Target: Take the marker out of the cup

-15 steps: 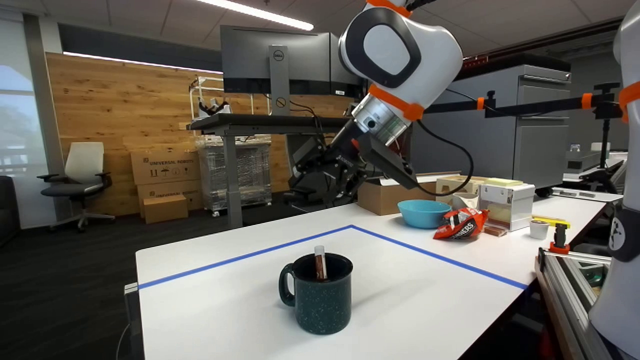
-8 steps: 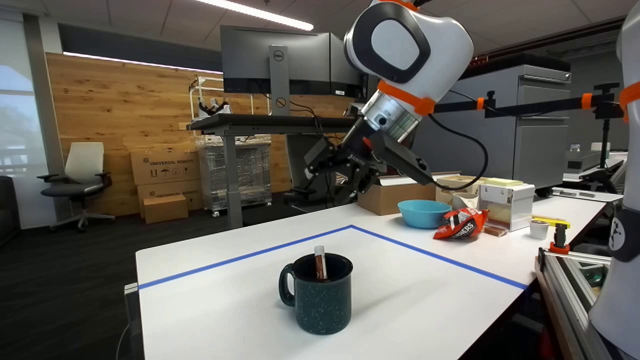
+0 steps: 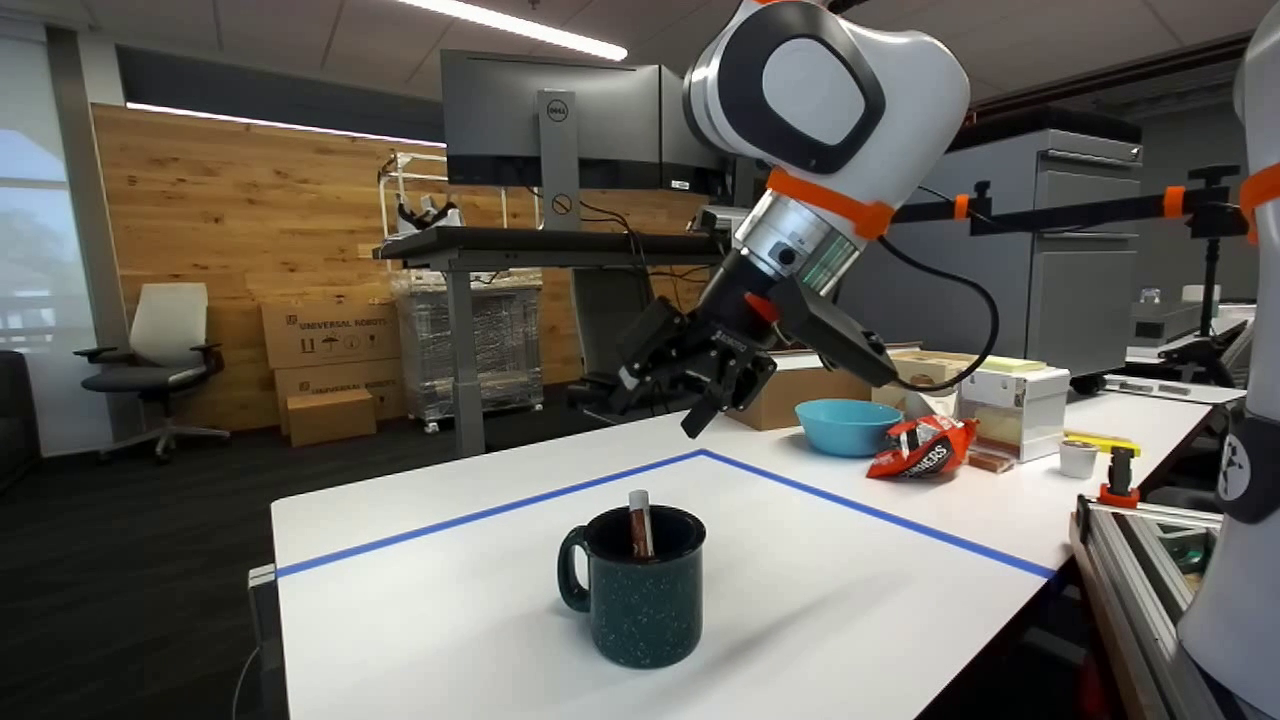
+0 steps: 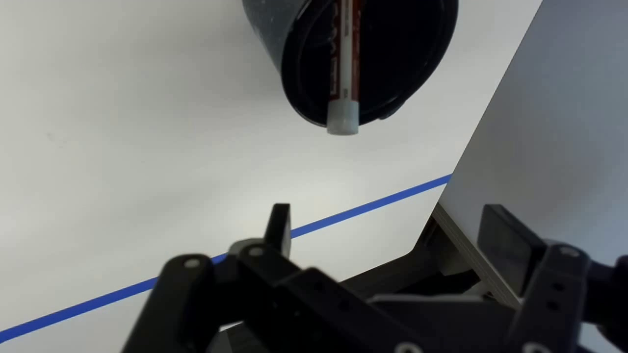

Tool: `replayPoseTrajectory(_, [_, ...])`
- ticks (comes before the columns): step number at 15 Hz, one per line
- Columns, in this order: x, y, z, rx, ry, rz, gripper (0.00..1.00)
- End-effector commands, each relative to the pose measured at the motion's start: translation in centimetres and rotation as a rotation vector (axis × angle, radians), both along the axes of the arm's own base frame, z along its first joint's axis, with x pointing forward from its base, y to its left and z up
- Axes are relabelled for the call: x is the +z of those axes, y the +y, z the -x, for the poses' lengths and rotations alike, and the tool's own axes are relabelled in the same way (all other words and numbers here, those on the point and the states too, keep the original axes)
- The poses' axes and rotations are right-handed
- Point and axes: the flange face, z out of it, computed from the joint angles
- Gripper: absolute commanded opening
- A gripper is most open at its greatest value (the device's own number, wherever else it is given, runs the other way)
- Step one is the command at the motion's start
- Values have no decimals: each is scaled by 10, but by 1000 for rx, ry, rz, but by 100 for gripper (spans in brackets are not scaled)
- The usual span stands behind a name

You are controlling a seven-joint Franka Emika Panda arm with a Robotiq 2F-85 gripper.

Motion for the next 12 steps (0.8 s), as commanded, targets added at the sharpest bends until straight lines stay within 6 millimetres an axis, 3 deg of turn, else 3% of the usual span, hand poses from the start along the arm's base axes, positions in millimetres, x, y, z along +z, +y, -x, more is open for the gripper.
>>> replayPoseTrajectory(1, [2, 4, 5, 10, 8, 8, 66])
replayPoseTrajectory(2, [1, 4, 5, 9, 8, 5, 58])
replayPoseTrajectory(4, [-1, 2, 5, 10, 8, 7, 55])
replayPoseTrajectory(9, [-19, 0, 4, 12, 36, -4, 67])
replayPoseTrajectory(10, [-24, 2, 4, 16, 45, -11, 74])
replayPoseTrajectory(12, [-34, 8, 5, 37, 55, -27, 71])
